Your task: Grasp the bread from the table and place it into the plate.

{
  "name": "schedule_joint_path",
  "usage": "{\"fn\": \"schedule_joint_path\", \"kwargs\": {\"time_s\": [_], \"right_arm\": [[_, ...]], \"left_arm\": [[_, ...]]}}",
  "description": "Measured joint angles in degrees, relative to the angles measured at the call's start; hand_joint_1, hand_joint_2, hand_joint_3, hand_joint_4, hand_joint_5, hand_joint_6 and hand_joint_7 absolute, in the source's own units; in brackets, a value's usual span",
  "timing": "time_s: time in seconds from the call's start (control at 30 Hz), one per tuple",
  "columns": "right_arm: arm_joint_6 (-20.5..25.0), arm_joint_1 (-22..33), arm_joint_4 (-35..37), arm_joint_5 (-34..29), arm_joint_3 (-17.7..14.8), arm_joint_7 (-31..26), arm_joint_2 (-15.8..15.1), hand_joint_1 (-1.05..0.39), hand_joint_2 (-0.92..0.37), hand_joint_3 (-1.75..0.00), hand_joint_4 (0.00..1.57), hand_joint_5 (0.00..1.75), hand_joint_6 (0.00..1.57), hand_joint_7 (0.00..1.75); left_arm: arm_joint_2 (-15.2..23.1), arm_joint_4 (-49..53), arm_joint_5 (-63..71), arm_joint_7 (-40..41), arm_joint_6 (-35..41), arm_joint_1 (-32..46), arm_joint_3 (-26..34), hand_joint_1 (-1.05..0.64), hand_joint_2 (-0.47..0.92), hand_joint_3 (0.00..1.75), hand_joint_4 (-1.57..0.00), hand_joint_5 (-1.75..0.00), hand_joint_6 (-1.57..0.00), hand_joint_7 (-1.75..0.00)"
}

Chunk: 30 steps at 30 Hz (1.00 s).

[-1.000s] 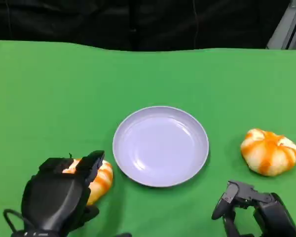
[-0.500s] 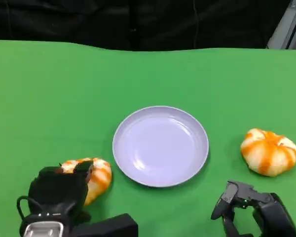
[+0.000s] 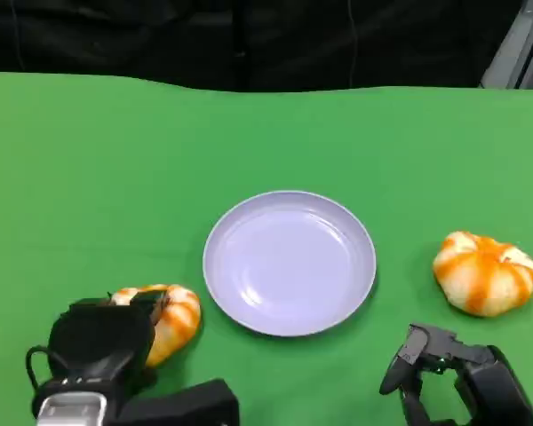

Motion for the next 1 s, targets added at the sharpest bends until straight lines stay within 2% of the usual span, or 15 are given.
{"fn": "schedule_joint_path", "kwargs": {"time_s": [0.03, 0.13, 0.4, 0.47, 0.53, 0.7, 0.8, 1.0], "right_arm": [[0.0, 0.0, 0.0, 0.0, 0.0, 0.0, 0.0, -0.55, -0.33, -1.49, 0.87, 1.75, 0.8, 1.5], [0.0, 0.0, 0.0, 0.2, 0.0, 0.1, 0.0, -0.55, -0.33, -1.49, 0.87, 1.75, 0.8, 1.5], [0.2, 0.0, -0.3, 0.1, 0.0, 0.1, 0.0, -0.54, -0.33, -1.5, 0.89, 1.75, 0.81, 1.5], [0.2, 0.0, -0.4, 0.1, 0.0, 0.1, 0.0, -0.55, -0.32, -1.5, 0.88, 1.75, 0.81, 1.5], [0.3, 0.0, -0.4, 0.1, 0.0, 0.1, 0.0, -0.55, -0.32, -1.5, 0.88, 1.75, 0.81, 1.5], [0.8, 0.0, -0.6, 0.1, 0.0, 0.1, 0.0, -0.54, -0.32, -1.51, 0.88, 1.75, 0.81, 1.5], [0.9, 0.0, -0.6, 0.1, 0.0, 0.1, 0.0, -0.54, -0.32, -1.51, 0.87, 1.75, 0.8, 1.5], [0.9, -0.1, -0.2, 0.2, 0.0, 0.2, 0.0, -0.53, -0.31, -1.52, 0.87, 1.75, 0.8, 1.5]], "left_arm": [[0.6, 0.9, -1.6, 4.7, -2.8, 0.3, 0.5, -0.17, 0.72, 0.69, -0.89, -1.49, -1.05, -0.7], [2.1, 2.8, -4.7, 15.0, -9.9, 1.4, 1.2, -0.16, 0.67, 0.79, -0.89, -1.6, -1.04, -0.8], [4.0, 3.8, -6.5, 22.4, -14.0, 1.9, 1.4, -0.15, 0.57, 0.88, -0.93, -1.63, -1.03, -0.91], [4.2, 3.8, -6.6, 22.9, -14.3, 2.0, 1.5, -0.14, 0.53, 0.87, -0.88, -1.72, -0.91, -1.23], [4.4, 3.6, -6.5, 24.7, -14.8, 2.5, 1.8, -0.14, 0.52, 0.87, -0.88, -1.74, -0.87, -1.34], [4.6, 3.3, -6.5, 28.3, -15.8, 2.8, 2.1, -0.14, 0.51, 0.87, -0.88, -1.75, -0.85, -1.39], [4.6, 2.9, -6.6, 29.4, -16.5, 2.9, 2.2, -0.12, 0.47, 0.98, -0.9, -1.75, -0.83, -1.45], [4.2, 1.4, -6.0, 33.0, -18.2, 0.9, 2.0, -0.14, 0.36, 1.15, -0.94, -1.75, -0.85, -1.45]]}}
